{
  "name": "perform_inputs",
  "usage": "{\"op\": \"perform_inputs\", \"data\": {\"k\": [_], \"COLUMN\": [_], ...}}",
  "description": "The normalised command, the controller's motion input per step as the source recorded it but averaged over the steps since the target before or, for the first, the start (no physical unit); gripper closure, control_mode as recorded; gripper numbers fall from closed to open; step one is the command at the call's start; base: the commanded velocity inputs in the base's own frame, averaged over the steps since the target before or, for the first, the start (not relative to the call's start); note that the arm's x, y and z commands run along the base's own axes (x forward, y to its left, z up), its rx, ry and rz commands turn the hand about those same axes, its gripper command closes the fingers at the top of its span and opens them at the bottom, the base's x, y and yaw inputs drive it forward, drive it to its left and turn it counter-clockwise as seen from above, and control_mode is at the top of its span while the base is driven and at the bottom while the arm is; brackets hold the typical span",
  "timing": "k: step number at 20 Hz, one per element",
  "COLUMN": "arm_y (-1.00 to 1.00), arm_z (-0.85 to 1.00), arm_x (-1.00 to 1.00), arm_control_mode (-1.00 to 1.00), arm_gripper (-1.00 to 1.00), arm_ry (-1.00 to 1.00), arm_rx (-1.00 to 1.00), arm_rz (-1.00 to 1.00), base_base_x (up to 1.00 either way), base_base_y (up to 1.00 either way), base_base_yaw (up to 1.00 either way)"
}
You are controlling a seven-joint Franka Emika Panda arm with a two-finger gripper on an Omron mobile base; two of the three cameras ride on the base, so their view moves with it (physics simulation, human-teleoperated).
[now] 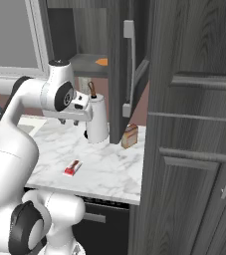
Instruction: Pick the bar and yogurt from the counter and place them in the cabinets closest to them.
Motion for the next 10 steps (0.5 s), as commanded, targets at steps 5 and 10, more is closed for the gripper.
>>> {"op": "perform_inputs", "data": {"k": [5, 10], "arm_y": [0.00, 0.00], "arm_z": [-0.04, -0.06], "arm_x": [0.00, 0.00], "arm_control_mode": [-1.00, -1.00], "arm_gripper": [-1.00, -1.00], "arm_ry": [0.00, 0.00], "arm_rx": [0.00, 0.00], "arm_rz": [0.00, 0.00], "base_base_x": [0.00, 0.00], "base_base_y": [0.00, 0.00], "base_base_yaw": [0.00, 0.00]}}
